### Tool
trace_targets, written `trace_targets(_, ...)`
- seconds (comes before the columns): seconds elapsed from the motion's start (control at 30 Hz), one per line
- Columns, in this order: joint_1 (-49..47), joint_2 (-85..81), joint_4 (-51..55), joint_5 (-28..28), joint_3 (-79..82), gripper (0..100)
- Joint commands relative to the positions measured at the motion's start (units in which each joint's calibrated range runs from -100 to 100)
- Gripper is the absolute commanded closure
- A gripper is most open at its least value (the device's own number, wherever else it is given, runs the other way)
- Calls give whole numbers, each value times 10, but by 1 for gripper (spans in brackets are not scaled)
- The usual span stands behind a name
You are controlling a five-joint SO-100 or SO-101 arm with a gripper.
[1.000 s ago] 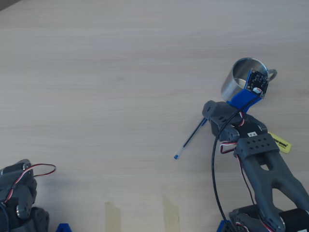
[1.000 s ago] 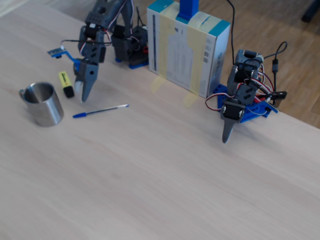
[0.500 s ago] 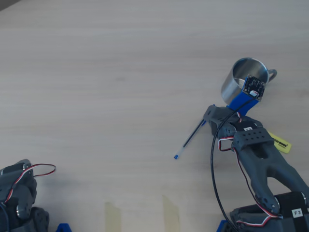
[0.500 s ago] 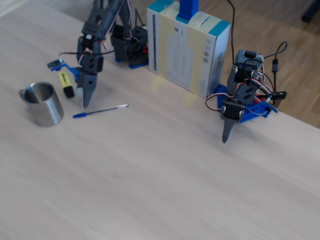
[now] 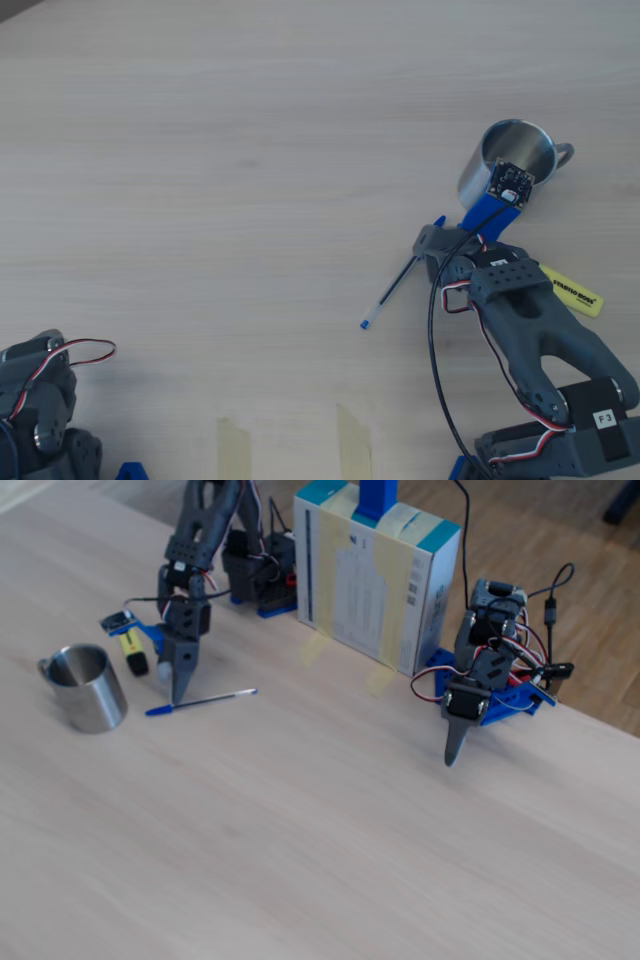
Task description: Grab the blue pen and put it in the silver cup.
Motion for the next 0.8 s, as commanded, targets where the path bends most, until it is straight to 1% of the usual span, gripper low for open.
trace_targets(0.0, -15, 4, -33, 1, -10, 67)
trace_targets(0.4, -40, 0, -45, -1, -16, 67)
trace_targets(0.77, -41, 3, -45, 1, -17, 67)
